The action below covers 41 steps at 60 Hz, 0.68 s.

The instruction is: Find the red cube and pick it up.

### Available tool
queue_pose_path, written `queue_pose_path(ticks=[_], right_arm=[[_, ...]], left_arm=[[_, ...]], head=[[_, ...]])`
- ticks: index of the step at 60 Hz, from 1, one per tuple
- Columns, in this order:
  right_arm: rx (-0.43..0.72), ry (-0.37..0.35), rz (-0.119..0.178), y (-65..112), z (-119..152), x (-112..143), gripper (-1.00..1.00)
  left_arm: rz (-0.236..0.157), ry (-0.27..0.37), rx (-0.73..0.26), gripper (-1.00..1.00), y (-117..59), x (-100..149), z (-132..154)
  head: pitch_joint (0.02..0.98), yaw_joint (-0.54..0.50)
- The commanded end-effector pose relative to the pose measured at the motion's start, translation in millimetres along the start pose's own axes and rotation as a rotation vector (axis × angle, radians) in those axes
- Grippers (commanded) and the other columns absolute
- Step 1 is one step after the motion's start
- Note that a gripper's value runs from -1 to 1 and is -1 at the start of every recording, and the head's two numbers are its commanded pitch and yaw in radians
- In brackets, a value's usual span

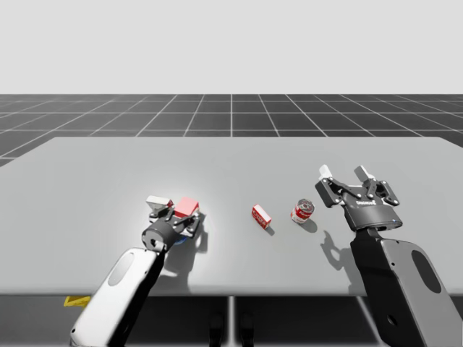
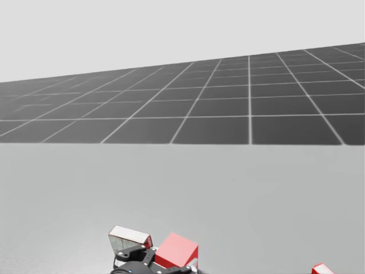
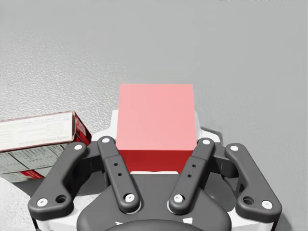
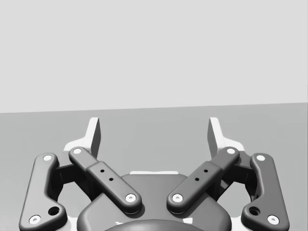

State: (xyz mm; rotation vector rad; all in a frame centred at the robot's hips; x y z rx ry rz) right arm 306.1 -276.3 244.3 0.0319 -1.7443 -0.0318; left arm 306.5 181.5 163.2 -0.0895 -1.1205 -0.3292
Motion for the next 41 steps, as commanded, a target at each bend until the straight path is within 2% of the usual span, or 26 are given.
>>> queue_pose_path(ticks=[1, 27, 33, 41], right_arm=[[-0.002, 0.001, 0.001, -0.5, 0, 0, -1.0], [0.006, 0.02, 0.008, -2.0, -1, 0, -1.0], [0.01, 0.022, 0.012, -2.3, -1, 0, -1.0], [0.006, 0.016, 0.026, -3.7, -1, 0, -1.0]], left_arm=[[-0.049, -0.046, -0.113, 1.0, -4.6, 25, 5], [-0.104, -0.217, -0.071, 1.0, 19.0, 114, 33], [-0.106, -0.28, -0.064, 1.0, 23.3, 137, 45], [-0.075, -0.385, -0.058, 1.0, 30.3, 172, 71]], head=[[0.424, 0.25], [0.417, 0.24], [0.412, 0.24], [0.406, 0.24]])
